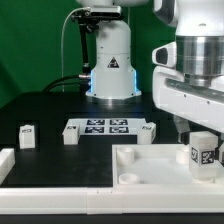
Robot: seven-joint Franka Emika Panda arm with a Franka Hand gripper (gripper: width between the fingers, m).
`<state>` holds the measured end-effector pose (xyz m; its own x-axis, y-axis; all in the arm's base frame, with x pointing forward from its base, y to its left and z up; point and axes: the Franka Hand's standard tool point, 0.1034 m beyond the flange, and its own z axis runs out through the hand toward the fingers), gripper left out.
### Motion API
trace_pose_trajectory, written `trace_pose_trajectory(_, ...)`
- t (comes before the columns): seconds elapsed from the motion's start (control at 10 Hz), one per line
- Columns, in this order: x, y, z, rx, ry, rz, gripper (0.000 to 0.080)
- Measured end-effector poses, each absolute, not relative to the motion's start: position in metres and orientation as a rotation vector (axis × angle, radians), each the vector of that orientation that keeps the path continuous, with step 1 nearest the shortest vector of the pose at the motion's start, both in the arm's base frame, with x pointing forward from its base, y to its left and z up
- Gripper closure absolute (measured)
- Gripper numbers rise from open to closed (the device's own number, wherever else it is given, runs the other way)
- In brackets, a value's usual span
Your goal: Assemble one leg
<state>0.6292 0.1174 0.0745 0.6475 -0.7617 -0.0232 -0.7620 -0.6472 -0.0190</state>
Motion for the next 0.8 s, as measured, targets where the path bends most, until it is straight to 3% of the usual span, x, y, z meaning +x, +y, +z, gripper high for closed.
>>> trace_pose_trajectory(0.4, 0.627, 0.13, 0.075, -3.04, 0.627, 0.015, 0.0152)
trace_pose_trajectory(0.8, 0.63, 0.117, 0.075, -3.113, -0.08, -0.002, 0.015)
